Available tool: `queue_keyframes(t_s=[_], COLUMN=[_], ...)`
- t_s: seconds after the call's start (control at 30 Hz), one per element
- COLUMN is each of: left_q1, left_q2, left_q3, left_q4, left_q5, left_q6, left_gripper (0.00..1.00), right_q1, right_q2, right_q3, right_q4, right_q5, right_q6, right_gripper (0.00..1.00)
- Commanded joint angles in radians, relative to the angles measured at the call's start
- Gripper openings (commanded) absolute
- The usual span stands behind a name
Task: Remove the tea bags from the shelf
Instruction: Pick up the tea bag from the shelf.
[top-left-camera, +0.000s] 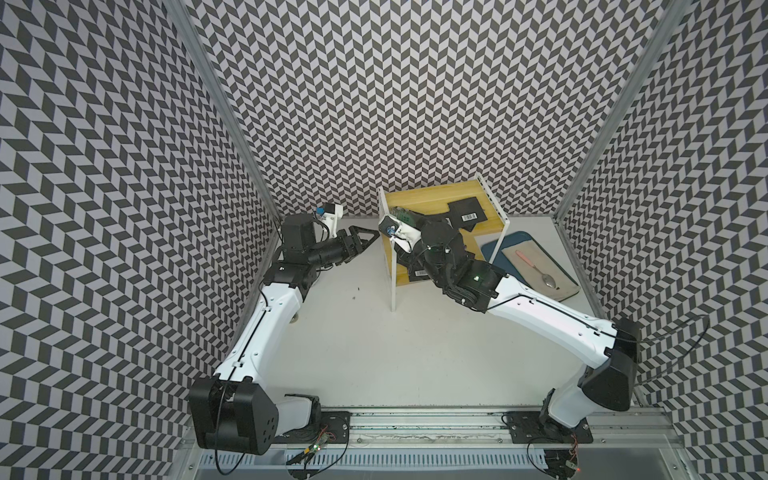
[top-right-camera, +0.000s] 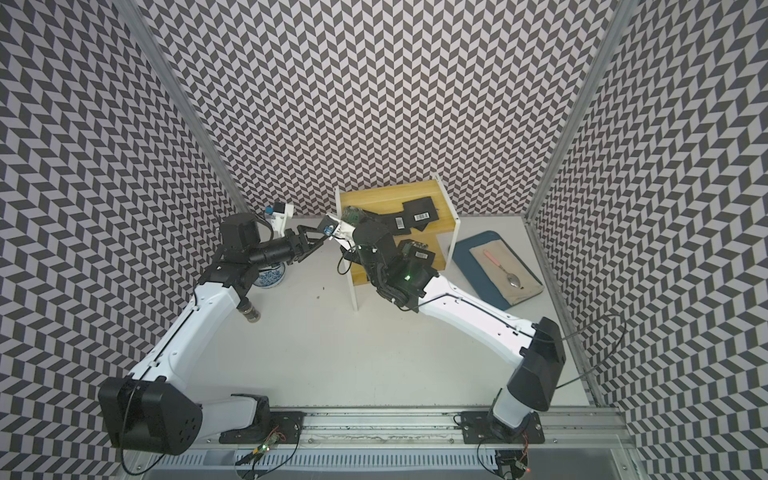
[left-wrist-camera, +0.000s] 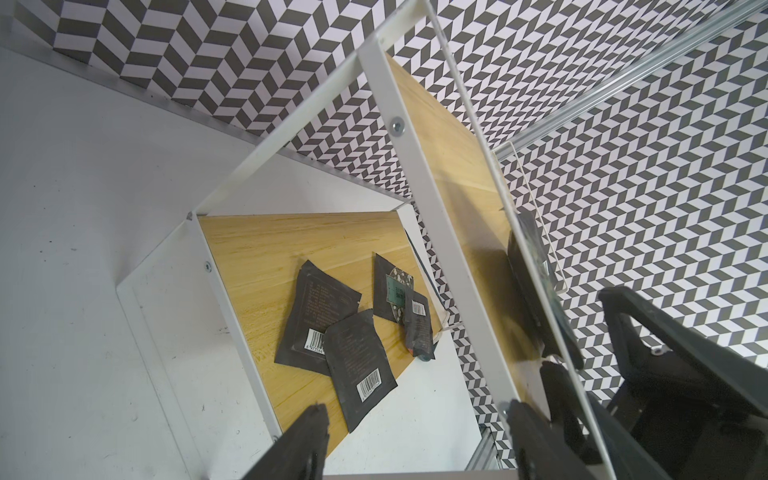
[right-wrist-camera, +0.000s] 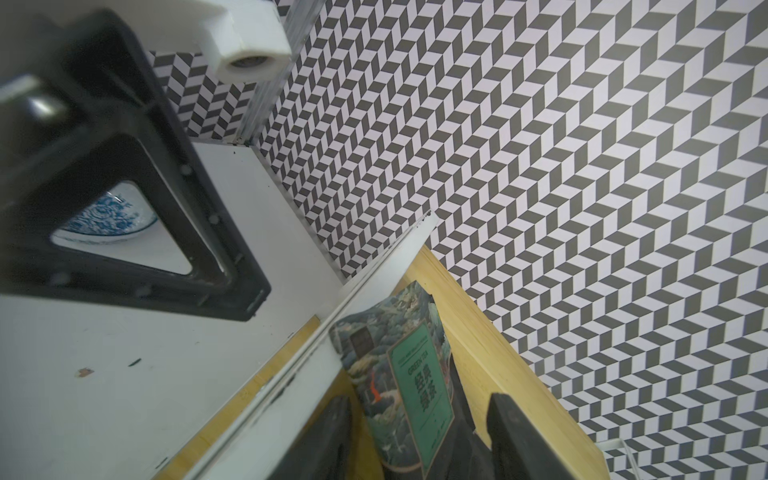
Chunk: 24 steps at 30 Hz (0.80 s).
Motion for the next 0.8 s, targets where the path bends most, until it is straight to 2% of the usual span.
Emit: queue_keyframes(t_s=[0.0, 0.13, 0.27, 0.53, 0.77], left_q1=[0.005, 0.007, 0.01, 0.009, 0.01], left_q2=[-0.013, -0.013, -0.017, -0.012, -0.013], left_q3=[-0.006, -0.008, -0.012, -0.01, -0.009], left_q4=[0.031, 0.03, 0.033, 0.047, 0.046], left_q5=[0.016, 0.016, 0.015, 0.007, 0.001], left_q6=[0.0, -0.001, -0.003, -0.015, -0.018], left_gripper=[0.71, 0.7, 0.7, 0.7, 0.7], right_q1=[0.001, 0.001, 0.0, 0.006, 0.005], right_q2=[0.043, 0.055, 0.039, -0.045, -0.138], right_q3=[0.008, 0.012, -0.003, -0.009, -0.034], right_q4=[0.035, 0.053, 0.08, 0.108, 0.125], right_q5=[0.031, 0.032, 0.031, -0.003, -0.058], right_q6=[-0.028, -0.038, -0.04, 0.012, 0.109], right_gripper=[0.45, 0.22, 0.13, 0.03, 0.0])
